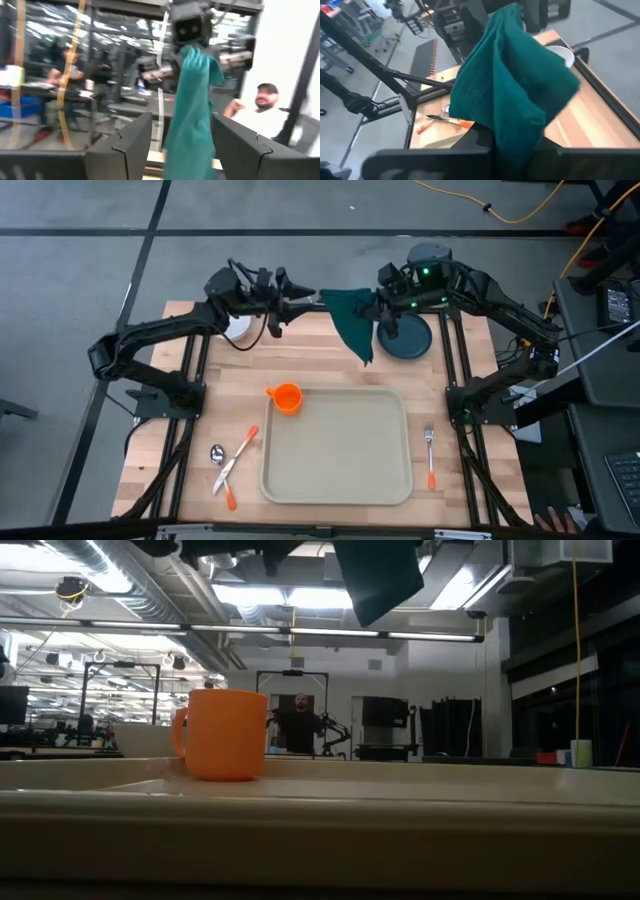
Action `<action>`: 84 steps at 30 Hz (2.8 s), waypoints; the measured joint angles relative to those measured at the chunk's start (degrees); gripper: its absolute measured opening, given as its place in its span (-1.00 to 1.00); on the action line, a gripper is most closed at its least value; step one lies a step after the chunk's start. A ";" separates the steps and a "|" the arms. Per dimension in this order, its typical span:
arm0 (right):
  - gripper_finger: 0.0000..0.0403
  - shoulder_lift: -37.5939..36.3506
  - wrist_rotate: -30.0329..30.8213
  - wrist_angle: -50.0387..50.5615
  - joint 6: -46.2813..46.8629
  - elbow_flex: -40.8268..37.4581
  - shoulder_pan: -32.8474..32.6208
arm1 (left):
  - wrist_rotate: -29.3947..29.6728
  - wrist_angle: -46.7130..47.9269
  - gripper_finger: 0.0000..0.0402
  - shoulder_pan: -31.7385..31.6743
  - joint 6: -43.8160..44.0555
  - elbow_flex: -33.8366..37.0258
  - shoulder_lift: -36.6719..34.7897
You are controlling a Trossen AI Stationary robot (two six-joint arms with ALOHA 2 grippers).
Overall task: Set up tray
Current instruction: Put the green napkin on the serving tray to the right of the orange mug
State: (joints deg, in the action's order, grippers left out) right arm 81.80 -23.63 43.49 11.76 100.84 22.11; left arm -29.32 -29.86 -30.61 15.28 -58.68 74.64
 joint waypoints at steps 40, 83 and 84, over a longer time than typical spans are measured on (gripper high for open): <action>-0.94 0.00 -4.49 -3.60 1.86 0.00 -1.00 | -4.69 -12.56 -0.05 3.82 7.70 -5.95 6.91; -0.90 0.09 -4.48 -4.27 1.64 0.00 -2.91 | -9.44 -11.88 -0.98 5.38 1.48 -11.71 12.10; -0.87 0.09 -4.99 -4.36 1.69 0.00 -2.91 | -9.44 -11.71 -0.98 5.21 1.49 -11.71 12.10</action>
State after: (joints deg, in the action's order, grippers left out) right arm 81.89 -28.62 39.13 13.45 100.84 19.20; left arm -38.77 -41.58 -25.40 16.78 -70.39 86.74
